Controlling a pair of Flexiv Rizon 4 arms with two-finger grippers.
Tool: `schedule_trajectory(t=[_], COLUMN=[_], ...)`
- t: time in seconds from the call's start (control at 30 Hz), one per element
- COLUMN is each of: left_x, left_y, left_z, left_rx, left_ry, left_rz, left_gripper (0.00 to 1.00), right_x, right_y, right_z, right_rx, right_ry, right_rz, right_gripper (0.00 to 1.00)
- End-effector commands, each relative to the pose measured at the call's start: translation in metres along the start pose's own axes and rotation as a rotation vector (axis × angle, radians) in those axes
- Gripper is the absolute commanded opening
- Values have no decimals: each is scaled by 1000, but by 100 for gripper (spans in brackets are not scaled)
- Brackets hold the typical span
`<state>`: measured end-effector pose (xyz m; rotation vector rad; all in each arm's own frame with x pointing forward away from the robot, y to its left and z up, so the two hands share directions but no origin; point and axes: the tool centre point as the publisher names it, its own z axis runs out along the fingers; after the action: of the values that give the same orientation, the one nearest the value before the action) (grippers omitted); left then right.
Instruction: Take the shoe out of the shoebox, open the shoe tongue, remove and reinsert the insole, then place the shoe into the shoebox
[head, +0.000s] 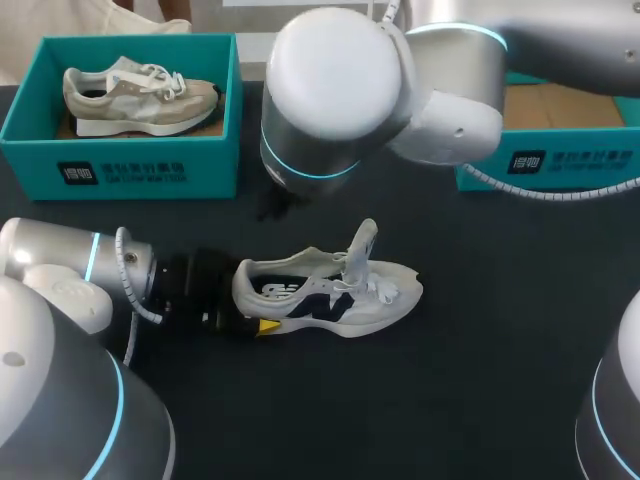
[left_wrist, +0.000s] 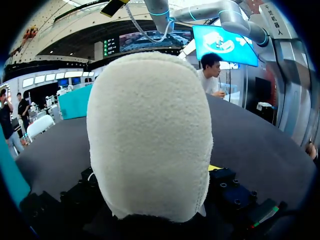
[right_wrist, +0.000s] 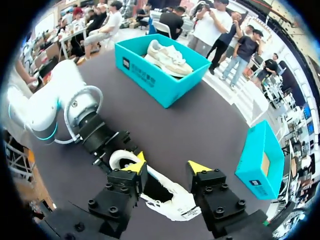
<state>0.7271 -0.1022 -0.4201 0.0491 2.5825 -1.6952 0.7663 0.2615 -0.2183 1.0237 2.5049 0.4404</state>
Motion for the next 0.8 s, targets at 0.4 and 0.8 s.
schedule_trajectory(t=[0.4, 0.8], left_x=[1, 1], left_y=[2, 2], left_z=[2, 2], left_rx=[-1, -1], left_ry=[0, 0], left_rz=[0, 0], left_gripper=[0, 0], right_x=[-4, 4], right_y=[2, -20], right_z=[6, 28], right_rx=[72, 136], right_ry=[331, 287], right_rz=[-418, -406], right_gripper=[0, 0])
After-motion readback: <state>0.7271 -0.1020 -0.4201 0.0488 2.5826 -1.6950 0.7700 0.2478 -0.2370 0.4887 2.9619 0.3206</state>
